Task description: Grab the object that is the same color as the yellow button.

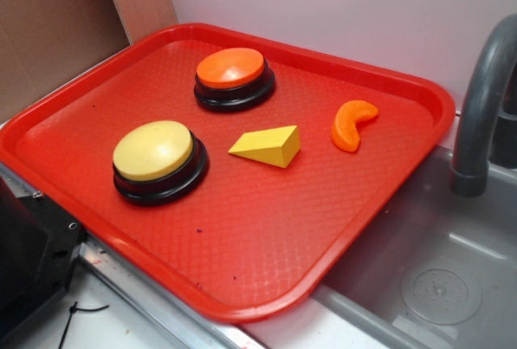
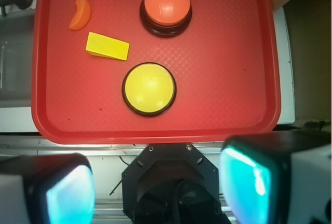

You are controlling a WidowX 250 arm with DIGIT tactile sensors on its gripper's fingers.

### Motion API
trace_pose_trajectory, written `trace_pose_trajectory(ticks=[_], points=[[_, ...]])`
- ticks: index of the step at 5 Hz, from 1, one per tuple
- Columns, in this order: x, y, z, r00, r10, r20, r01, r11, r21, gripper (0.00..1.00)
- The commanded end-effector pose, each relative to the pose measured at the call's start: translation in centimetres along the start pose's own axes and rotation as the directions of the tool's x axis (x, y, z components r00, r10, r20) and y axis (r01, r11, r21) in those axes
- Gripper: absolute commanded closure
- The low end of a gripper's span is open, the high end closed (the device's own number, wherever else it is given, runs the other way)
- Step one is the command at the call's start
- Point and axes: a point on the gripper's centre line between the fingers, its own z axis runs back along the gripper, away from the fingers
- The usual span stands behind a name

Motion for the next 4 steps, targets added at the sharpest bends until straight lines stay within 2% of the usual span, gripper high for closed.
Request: trace_pose_trajectory(ticks=[1,2,3,4], points=[[0.0,0.0,0.0,1.0,0.0,0.0,0.0,1.0,0.0,0.0],[1.2,-0.5,-0.6,0.978,-0.207,-0.017,0.207,0.977,0.041,0.0],[2.8,-1.1,-1.8,0.92,-0.388,-0.047,0.391,0.915,0.1,0.0],[4.4,-2.3,-3.5,0.81,-0.585,-0.041,0.586,0.804,0.101,0.0]])
